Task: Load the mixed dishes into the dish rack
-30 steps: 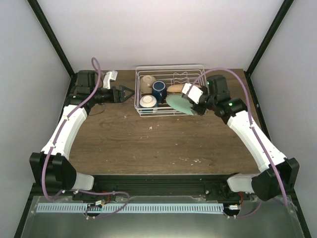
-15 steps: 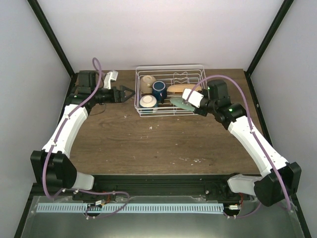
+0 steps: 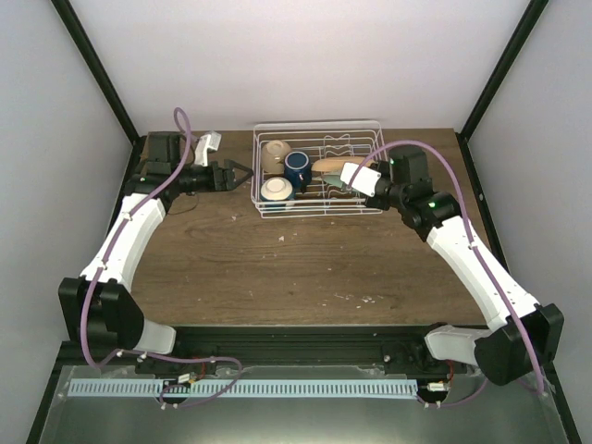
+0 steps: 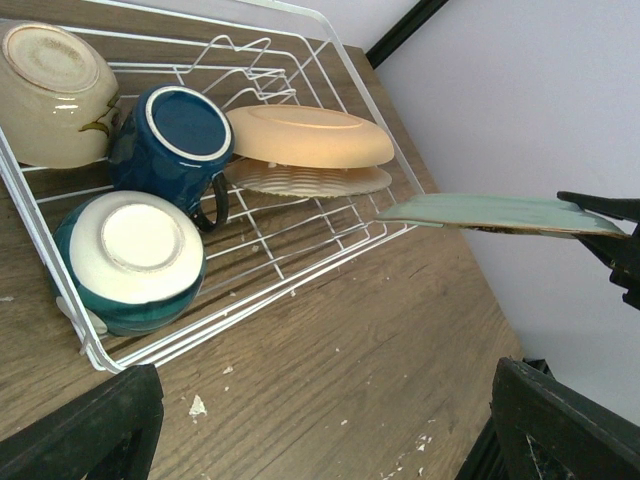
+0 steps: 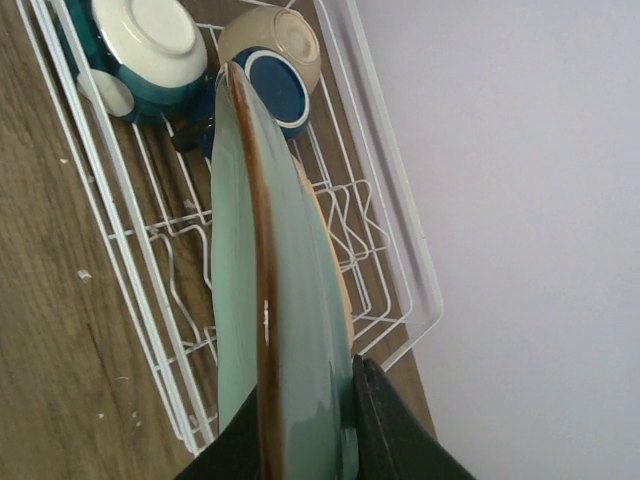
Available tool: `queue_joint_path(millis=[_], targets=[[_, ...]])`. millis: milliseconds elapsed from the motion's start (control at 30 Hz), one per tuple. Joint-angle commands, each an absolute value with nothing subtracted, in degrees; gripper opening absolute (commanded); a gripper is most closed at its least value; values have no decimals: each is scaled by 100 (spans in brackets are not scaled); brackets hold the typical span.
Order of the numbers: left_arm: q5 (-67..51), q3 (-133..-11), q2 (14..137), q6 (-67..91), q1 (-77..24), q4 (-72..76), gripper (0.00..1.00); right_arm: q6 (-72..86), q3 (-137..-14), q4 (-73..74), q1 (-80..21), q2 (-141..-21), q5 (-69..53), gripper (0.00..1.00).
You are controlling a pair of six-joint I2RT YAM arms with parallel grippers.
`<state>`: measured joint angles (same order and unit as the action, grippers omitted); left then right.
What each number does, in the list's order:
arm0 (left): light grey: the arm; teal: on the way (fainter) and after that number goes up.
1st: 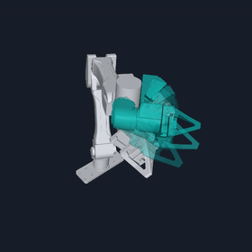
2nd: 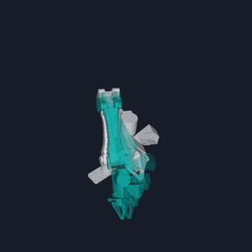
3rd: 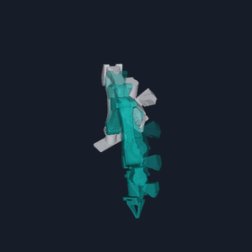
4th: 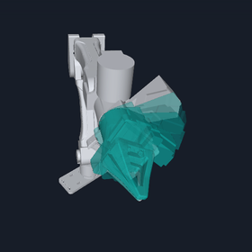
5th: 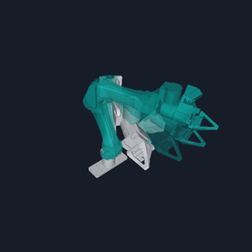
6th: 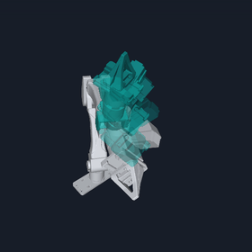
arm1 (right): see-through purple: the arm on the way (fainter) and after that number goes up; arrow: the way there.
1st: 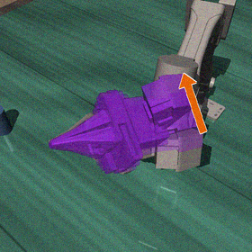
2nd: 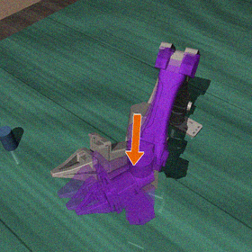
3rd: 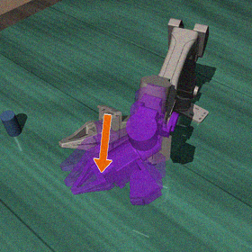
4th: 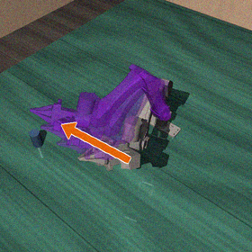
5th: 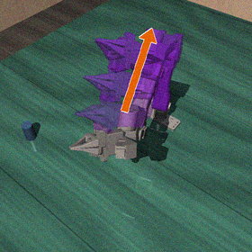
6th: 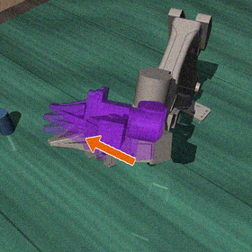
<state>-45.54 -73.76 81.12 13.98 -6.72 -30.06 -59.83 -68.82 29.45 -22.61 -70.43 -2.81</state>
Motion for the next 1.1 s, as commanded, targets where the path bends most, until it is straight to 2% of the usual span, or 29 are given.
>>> queue_joint_path(millis=[0,667,1067], targets=[[-4645,-7352,8186,1414,-641,-2914,91,-6334,-6906,1950,-2298,-6906,-9,1],[-4561,-7242,8236,1474,-638,-2813,91,-7694,-5750,167,-2952,-7311,1217,1],[-4576,-7216,8255,1432,-641,-2795,91,-7402,-6185,783,-3015,-7759,675,1]])
